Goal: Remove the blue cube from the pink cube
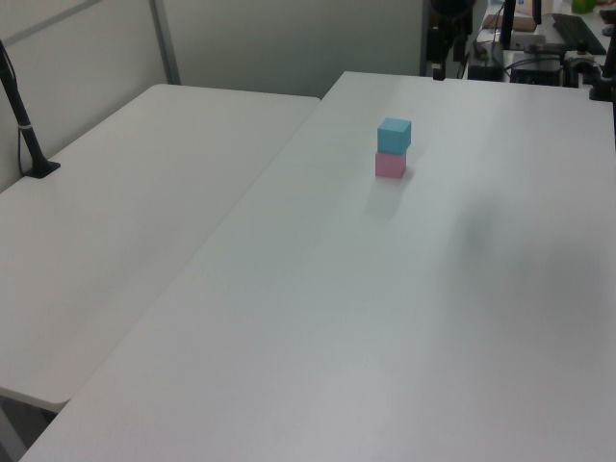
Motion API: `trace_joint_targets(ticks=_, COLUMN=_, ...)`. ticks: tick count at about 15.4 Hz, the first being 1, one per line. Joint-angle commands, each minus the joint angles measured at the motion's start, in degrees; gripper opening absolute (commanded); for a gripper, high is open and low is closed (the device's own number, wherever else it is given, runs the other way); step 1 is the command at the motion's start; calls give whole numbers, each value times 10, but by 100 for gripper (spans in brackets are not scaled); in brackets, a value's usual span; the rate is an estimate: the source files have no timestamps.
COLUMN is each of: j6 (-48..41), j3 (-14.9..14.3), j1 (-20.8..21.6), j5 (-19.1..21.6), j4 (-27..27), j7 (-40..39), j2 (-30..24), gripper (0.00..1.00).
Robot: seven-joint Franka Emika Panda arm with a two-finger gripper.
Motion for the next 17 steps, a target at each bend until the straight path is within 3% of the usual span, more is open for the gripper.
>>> trace_joint_targets(ticks=1, j6=3, j3=-11, j1=4, j5=0, j4=-13, j7=-1, j2=-13, gripper=100)
trace_joint_targets(ticks=11, j6=7, j3=-11, j1=3, j5=5, j4=-12, j7=-6, j2=-11, gripper=100)
trace_joint_targets(ticks=17, j6=90, j3=-11, j1=-26, j5=6, j4=-3, j7=-153, j2=48, gripper=100)
